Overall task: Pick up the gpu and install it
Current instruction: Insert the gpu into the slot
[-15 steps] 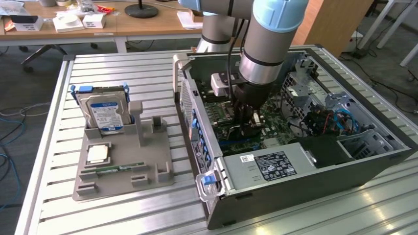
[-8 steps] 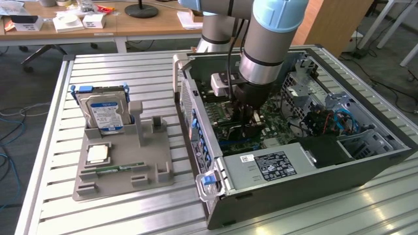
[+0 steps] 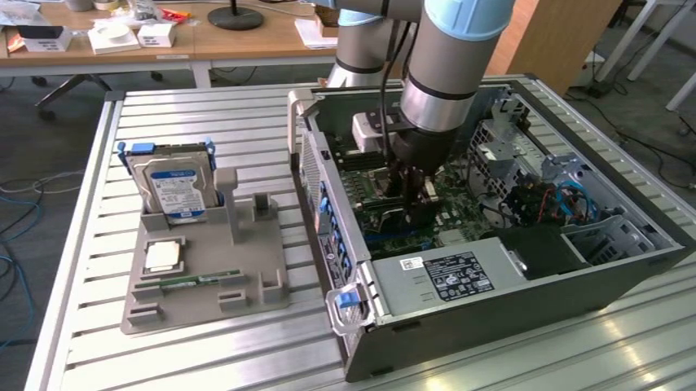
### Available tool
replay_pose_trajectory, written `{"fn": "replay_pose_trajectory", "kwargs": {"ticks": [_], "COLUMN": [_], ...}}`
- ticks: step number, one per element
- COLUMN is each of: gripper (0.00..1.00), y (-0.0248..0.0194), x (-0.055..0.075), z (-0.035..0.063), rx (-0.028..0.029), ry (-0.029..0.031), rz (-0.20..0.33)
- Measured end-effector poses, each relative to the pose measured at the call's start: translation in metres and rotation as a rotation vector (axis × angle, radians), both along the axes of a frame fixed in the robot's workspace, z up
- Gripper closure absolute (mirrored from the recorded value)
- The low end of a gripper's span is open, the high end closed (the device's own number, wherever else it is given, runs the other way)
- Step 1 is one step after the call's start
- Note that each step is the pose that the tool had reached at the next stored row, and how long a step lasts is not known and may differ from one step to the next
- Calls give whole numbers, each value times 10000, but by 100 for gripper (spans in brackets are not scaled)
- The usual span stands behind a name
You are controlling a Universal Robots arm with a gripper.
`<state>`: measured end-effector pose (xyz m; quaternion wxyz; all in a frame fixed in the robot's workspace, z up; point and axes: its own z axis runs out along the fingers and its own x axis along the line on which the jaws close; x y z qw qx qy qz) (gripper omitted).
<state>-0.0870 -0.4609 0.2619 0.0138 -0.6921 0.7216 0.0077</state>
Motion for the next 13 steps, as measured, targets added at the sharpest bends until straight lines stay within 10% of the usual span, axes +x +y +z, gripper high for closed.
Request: {"fn": "replay_pose_trajectory", "kwargs": {"ticks": [13], "gripper": [36], "y": [0], "x": [0], "z": [361], "rx": [-1], "ry": [0], "rz": [0]}}
